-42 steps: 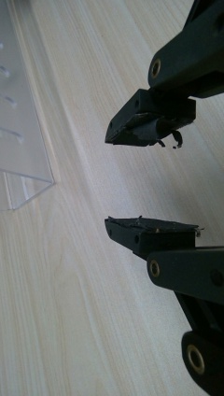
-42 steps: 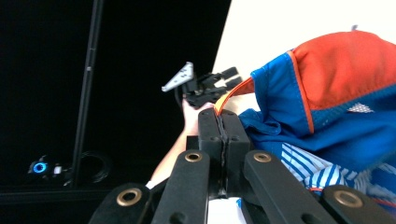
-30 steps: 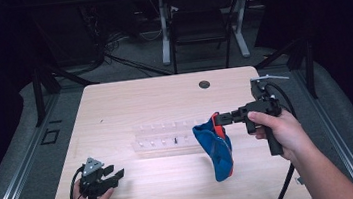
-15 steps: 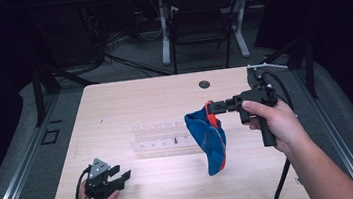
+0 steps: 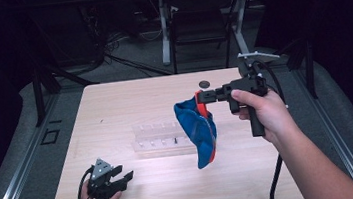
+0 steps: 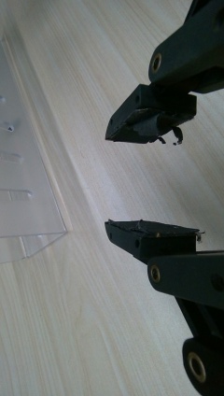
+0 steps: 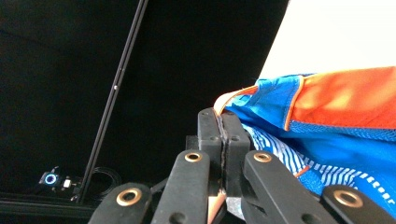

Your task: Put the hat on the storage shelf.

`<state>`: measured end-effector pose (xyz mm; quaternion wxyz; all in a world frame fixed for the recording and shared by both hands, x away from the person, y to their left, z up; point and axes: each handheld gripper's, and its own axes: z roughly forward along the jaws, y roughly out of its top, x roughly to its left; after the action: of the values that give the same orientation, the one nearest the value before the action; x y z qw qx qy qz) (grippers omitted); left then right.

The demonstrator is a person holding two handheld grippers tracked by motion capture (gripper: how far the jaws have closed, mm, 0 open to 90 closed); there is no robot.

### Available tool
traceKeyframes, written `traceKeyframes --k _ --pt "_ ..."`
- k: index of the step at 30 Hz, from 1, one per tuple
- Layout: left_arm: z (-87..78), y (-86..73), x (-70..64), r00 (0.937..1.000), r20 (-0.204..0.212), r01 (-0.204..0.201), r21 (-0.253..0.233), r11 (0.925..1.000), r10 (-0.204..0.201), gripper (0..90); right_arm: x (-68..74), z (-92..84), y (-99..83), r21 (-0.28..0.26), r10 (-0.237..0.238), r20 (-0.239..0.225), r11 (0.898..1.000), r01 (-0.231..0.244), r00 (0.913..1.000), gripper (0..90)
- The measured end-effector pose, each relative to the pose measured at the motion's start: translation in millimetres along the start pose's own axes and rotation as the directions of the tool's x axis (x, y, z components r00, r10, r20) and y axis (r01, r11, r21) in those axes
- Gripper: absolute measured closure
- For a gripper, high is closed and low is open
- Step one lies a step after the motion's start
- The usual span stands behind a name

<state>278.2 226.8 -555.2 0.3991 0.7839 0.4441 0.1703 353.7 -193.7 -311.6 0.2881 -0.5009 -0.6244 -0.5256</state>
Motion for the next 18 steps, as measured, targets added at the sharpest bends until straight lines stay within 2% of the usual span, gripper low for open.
traceKeyframes --k 6,8,9,10,11,12,13,17,18 --pt "-1.7 2.4 -6.5 0.9998 0.010 -0.016 -0.012 0.9998 0.016 49.2 6.2 10.4 7.8 -0.004 -0.014 -0.021 1.000 0.014 0.9997 89.9" --pt "-3.8 5.7 -12.9 0.9991 0.019 -0.037 -0.033 0.9988 0.038 49.1 6.7 14.9 10.3 -0.009 -0.013 -0.026 1.000 0.013 0.9996 89.9" --pt "-6.6 10.2 -21.1 0.9979 0.031 -0.056 -0.052 0.9971 0.057 48.9 6.3 19.0 12.9 -0.007 -0.010 -0.034 1.000 0.010 0.9994 89.9" --pt "-6.6 10.2 -21.1 0.9979 0.031 -0.056 -0.052 0.9971 0.057 48.8 6.3 19.0 12.9 -0.007 -0.010 -0.034 1.000 0.010 0.9994 89.9" --pt "-9.0 15.6 -30.5 0.9954 0.052 -0.077 -0.074 0.9942 0.081 48.6 5.2 23.2 15.4 -0.012 -0.004 -0.042 1.000 0.004 0.9991 89.9" --pt "-9.0 15.6 -30.5 0.9954 0.052 -0.077 -0.074 0.9942 0.081 48.6 5.2 23.2 15.4 -0.012 -0.004 -0.042 1.000 0.004 0.9991 89.9" --pt "-10.6 22.1 -41.1 0.9915 0.074 -0.099 -0.093 0.9907 0.106 48.6 4.0 27.2 17.6 -0.017 -0.002 -0.045 1.000 0.001 0.9990 89.9" --pt "-9.5 35.8 -66.0 0.9788 0.098 -0.169 -0.106 0.9798 0.180 50.8 3.9 34.1 21.2 -0.019 -0.004 -0.045 1.000 0.003 0.9990 89.9" --pt "-9.5 35.8 -66.0 0.9788 0.098 -0.169 -0.106 0.9798 0.180 51.7 3.9 34.1 21.2 -0.019 -0.004 -0.045 1.000 0.003 0.9990 89.9"
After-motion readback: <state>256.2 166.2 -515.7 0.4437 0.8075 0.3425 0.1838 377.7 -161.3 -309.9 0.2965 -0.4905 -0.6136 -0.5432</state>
